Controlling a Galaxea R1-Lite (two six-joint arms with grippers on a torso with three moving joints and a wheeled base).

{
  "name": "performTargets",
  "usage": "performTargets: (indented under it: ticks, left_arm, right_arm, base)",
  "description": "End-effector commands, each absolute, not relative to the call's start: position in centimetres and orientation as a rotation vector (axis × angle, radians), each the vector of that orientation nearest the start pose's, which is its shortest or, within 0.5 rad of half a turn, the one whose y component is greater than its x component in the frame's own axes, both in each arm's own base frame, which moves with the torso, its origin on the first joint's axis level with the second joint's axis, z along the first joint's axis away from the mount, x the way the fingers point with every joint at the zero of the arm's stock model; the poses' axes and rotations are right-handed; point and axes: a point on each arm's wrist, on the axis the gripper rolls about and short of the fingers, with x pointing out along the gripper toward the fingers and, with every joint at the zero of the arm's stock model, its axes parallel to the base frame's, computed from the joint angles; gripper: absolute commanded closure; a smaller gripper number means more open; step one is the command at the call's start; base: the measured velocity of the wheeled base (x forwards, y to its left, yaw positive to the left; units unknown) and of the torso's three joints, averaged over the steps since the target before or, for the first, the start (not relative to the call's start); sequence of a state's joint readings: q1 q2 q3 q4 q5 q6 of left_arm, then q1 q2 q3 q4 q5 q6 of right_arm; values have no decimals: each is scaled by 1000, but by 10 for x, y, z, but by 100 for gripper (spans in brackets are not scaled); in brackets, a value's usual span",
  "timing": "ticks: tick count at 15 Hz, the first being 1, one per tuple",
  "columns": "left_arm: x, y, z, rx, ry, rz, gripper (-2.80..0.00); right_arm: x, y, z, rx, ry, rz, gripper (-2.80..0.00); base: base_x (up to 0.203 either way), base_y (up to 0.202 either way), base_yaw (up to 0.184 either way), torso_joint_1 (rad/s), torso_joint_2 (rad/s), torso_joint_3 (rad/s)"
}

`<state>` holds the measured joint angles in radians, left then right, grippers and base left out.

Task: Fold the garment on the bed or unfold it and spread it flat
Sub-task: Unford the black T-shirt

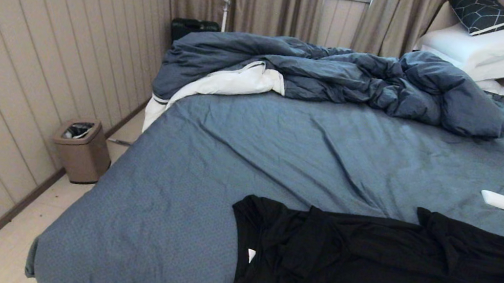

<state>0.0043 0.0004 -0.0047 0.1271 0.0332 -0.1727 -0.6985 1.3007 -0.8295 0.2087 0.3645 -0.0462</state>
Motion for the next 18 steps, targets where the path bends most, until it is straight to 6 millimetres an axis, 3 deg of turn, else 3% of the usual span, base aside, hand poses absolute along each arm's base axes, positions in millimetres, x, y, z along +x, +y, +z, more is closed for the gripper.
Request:
performTargets:
  ticks: [1, 4, 8, 12, 13, 15, 18]
  left_arm:
    - [-23, 0, 61, -183, 161, 15, 0]
    - [-7, -2, 91, -197, 325, -76, 0]
    - [61, -14, 146, -206, 649, -256, 0]
    - [134, -83, 191, -118, 765, -483, 0]
    - [151, -101, 195, -106, 785, -502, -280]
    - [182, -140, 196, -86, 829, -534, -280]
    - [220, -199, 177, -78, 909, -556, -280]
  right_arm:
    - [158, -107, 221, 312, 577, -258, 0]
    - [173, -94, 220, 336, 619, -183, 0]
    - [200, -95, 213, 356, 674, -133, 0]
    - [237, -93, 212, 357, 701, -77, 0]
    - [246, -95, 211, 361, 707, -73, 0]
    - [266, -100, 213, 360, 700, -69, 0]
    - [286, -107, 217, 354, 678, -67, 0]
  base:
    - [0, 0, 0, 0, 0, 0]
    - [0, 0, 0, 0, 0, 0]
    - [0, 0, 0, 0, 0, 0]
    - [0, 0, 0, 0, 0, 0]
    - [0, 0, 0, 0, 0, 0]
    - [0, 0, 0, 0, 0, 0]
    - [0, 0, 0, 0, 0, 0]
